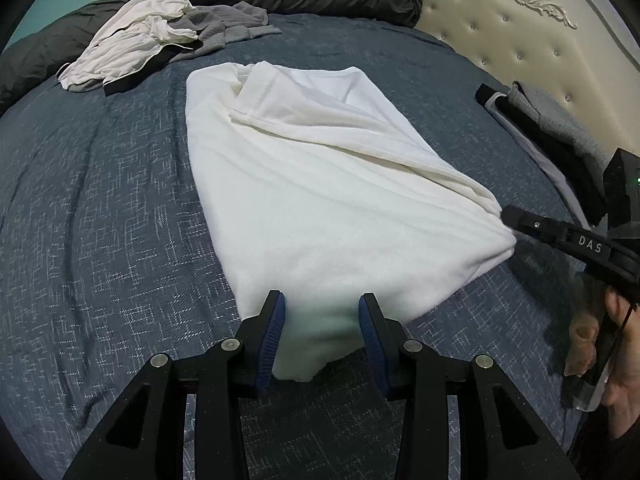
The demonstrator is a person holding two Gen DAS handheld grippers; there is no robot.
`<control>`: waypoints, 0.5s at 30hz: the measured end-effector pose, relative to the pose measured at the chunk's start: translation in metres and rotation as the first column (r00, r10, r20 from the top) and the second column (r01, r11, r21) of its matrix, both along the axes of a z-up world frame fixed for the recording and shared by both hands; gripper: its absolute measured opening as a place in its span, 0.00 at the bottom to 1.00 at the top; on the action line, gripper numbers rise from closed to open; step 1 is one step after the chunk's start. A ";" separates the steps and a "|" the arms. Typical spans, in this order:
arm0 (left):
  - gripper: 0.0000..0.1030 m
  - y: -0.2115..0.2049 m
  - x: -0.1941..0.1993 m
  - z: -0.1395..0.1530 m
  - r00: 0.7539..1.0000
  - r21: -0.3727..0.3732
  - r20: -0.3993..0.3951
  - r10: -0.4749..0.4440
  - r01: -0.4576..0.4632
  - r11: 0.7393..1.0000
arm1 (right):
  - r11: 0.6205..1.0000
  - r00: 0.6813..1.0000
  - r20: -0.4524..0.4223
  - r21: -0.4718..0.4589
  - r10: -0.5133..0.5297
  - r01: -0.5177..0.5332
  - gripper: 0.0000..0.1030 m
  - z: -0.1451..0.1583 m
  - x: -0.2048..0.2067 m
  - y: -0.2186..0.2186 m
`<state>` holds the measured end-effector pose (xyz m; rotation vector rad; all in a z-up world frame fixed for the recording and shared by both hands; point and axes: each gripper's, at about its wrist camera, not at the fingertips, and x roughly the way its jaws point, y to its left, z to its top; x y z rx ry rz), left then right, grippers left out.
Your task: Fold clothes
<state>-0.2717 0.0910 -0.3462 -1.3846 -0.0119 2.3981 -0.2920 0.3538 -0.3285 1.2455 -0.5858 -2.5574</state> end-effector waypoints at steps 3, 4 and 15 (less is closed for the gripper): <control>0.41 0.000 0.002 0.001 1.000 0.002 -0.003 -0.002 0.002 1.000 | 0.999 1.000 -0.028 0.047 -0.006 0.007 0.17 0.005 0.003 -0.001; 0.41 0.000 0.002 0.001 1.000 0.002 -0.003 -0.003 0.003 1.000 | 0.999 0.998 -0.055 0.053 -0.001 0.004 0.17 0.011 0.005 -0.001; 0.42 -0.002 0.003 0.001 1.000 0.014 -0.002 -0.004 0.004 1.000 | 0.985 0.995 0.025 0.143 0.092 -0.094 0.17 -0.010 -0.005 -0.021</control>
